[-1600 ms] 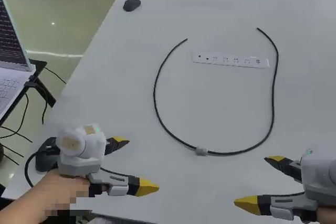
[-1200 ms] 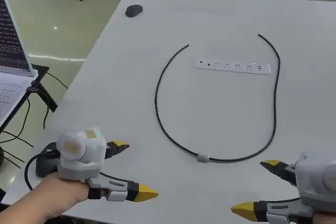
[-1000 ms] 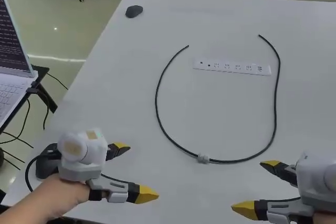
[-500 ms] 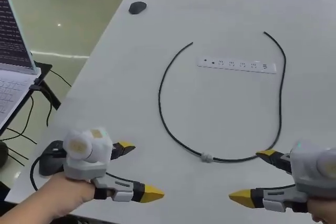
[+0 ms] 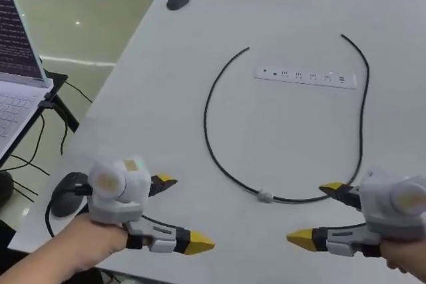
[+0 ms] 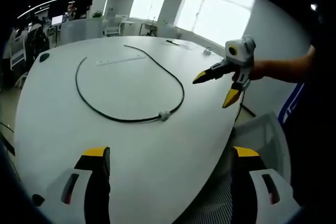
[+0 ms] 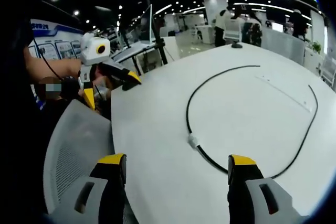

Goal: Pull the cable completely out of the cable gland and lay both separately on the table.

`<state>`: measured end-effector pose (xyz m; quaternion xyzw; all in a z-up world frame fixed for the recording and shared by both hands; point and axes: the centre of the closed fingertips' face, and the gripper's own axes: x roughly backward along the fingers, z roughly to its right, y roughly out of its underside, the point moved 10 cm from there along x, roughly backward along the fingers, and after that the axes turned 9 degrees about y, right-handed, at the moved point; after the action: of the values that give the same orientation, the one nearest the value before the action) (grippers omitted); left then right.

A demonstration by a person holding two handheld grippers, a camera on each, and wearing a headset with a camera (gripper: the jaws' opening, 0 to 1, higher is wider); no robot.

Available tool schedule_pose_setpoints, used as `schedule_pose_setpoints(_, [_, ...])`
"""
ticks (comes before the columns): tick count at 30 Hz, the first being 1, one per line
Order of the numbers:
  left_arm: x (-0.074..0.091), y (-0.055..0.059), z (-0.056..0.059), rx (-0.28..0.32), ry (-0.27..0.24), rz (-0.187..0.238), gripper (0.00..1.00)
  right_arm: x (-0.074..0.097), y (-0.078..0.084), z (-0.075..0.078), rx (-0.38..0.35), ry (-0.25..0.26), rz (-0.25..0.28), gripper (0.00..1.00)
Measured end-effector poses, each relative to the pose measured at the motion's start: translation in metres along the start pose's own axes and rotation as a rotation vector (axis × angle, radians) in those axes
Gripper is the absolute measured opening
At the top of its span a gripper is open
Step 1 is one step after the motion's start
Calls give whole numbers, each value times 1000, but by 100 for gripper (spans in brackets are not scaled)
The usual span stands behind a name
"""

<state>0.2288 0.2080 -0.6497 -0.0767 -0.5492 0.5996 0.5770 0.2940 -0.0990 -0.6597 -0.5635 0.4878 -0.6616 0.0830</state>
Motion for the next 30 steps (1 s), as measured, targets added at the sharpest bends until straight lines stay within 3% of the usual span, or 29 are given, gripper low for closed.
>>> schedule_pose_setpoints(8, [-3,7,0,19,-8,20,96,-28,-9,5,71,3,-48,69])
schedule_pose_setpoints(16, [-5,14,0,21,-1,4,95,-50,-23,5,134,-4,-87,57])
schedule_pose_setpoints(24, [-3,19,0,36,8,5,93,-77,-20,20,161,-5,-135,44])
schedule_pose_setpoints(30, [-3,23,0,31,19,-14,93,-90,-16,19,224,-31,-179,37])
